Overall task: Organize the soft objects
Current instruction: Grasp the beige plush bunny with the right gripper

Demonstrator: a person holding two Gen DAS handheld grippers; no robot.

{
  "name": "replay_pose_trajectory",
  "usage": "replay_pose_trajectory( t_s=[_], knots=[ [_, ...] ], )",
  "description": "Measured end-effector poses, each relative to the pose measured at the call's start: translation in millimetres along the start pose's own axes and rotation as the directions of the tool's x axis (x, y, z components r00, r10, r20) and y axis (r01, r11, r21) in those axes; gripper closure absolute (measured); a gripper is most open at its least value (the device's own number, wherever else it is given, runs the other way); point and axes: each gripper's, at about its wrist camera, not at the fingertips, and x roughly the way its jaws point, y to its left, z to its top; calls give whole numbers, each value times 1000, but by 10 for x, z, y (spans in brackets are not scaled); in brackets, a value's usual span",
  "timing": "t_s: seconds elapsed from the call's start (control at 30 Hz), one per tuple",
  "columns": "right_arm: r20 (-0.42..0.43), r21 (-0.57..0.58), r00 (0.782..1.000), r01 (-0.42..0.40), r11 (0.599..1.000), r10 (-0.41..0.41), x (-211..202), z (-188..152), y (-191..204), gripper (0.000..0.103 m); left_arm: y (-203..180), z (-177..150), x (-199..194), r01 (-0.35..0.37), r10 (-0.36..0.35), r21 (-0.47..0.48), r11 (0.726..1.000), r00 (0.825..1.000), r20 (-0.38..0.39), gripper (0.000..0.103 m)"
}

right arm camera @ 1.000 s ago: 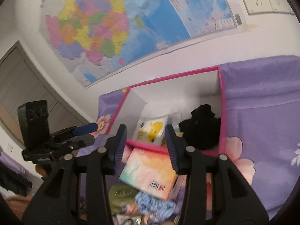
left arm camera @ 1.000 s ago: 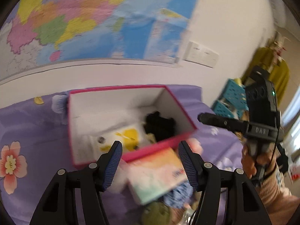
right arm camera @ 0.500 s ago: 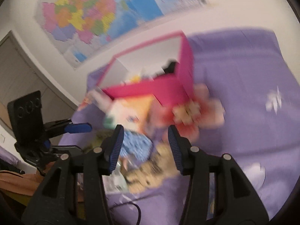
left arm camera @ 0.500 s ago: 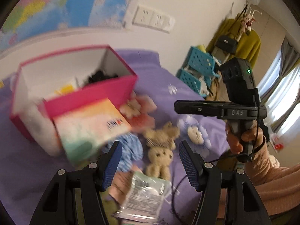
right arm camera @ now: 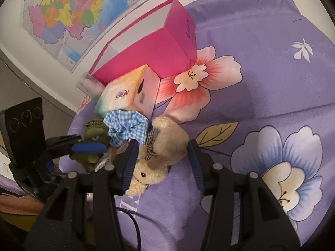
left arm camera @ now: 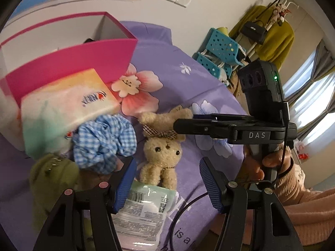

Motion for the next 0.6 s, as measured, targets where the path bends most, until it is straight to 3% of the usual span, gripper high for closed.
replay_pose_trajectory(
  t_s=[0.13,0.27,0.6],
  knots=[
    [29,6,999,22,1000,-22,22,-85,16,55,-19,18,132,2,-2,0,1000,999,-32,39],
    [89,21,995,50,999,-51,44,-138,0,72,-35,63,312,-14,14,5,1000,996,-90,39],
    [185,39,982,13,999,-20,37,-233,-23,79,-175,90,574,-130,138,56,990,977,-165,39]
  ],
)
